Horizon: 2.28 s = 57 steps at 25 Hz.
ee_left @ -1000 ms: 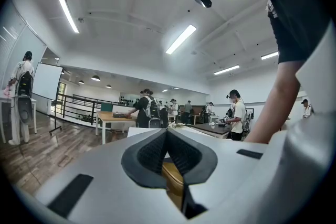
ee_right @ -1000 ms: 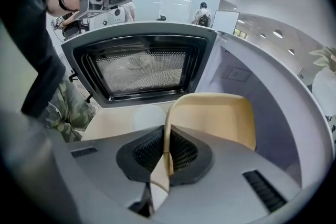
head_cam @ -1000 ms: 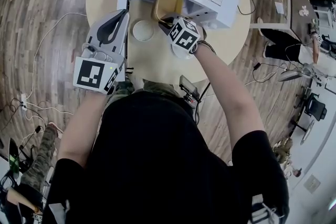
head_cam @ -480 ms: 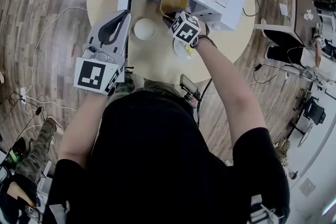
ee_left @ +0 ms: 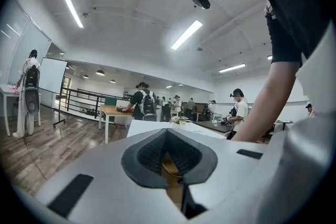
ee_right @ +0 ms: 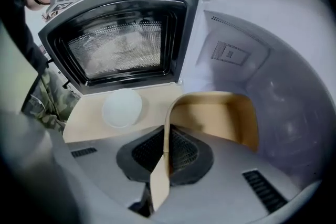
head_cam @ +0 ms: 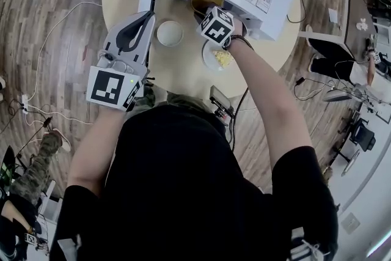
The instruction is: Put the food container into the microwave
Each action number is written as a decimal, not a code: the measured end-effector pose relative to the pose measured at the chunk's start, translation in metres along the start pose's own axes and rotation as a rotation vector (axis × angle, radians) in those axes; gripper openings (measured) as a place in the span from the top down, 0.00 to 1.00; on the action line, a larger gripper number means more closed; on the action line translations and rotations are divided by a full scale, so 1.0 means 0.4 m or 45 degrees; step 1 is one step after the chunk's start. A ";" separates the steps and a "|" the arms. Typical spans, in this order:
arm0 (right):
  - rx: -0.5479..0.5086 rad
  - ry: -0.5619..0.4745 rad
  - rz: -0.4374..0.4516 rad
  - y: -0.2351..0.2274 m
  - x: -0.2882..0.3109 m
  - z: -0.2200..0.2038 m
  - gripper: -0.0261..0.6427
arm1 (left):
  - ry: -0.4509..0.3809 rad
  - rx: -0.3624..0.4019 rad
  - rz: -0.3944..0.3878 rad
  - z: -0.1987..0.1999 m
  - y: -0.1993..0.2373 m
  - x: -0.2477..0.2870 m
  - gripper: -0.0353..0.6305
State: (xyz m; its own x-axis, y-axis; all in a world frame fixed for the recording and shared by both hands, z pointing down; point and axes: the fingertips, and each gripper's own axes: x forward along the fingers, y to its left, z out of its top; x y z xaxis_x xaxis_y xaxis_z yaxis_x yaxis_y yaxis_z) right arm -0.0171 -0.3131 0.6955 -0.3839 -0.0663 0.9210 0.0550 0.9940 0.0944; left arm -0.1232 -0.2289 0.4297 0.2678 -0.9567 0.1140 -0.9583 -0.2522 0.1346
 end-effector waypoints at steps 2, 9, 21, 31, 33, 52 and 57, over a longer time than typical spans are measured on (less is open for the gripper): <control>-0.006 0.008 -0.010 -0.009 0.007 -0.002 0.92 | 0.002 -0.002 0.004 -0.002 0.002 0.002 0.92; -0.019 0.033 -0.052 -0.048 0.022 0.003 0.92 | 0.012 -0.004 0.011 -0.007 0.000 0.005 0.92; -0.096 0.104 -0.223 -0.127 0.056 -0.009 0.92 | 0.044 -0.011 0.008 -0.025 -0.004 0.017 0.92; -0.153 0.159 -0.363 -0.174 0.076 -0.018 0.92 | 0.070 -0.017 0.009 -0.032 -0.008 0.022 0.92; -0.167 0.158 -0.381 -0.187 0.077 -0.012 0.92 | 0.081 -0.025 0.010 -0.036 -0.010 0.024 0.92; -0.213 0.122 -0.552 -0.199 0.047 -0.002 0.67 | 0.075 -0.009 0.008 -0.036 -0.034 0.013 0.92; -0.219 0.138 -0.551 -0.149 0.018 -0.025 0.67 | 0.048 0.019 -0.015 -0.026 -0.042 0.006 0.92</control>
State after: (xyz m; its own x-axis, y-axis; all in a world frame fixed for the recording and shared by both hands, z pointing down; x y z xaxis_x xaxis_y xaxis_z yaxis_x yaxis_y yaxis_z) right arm -0.0140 -0.3737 0.7003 -0.3077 -0.4888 0.8163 0.0665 0.8448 0.5309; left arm -0.1053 -0.2256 0.4379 0.2823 -0.9476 0.1495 -0.9564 -0.2657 0.1213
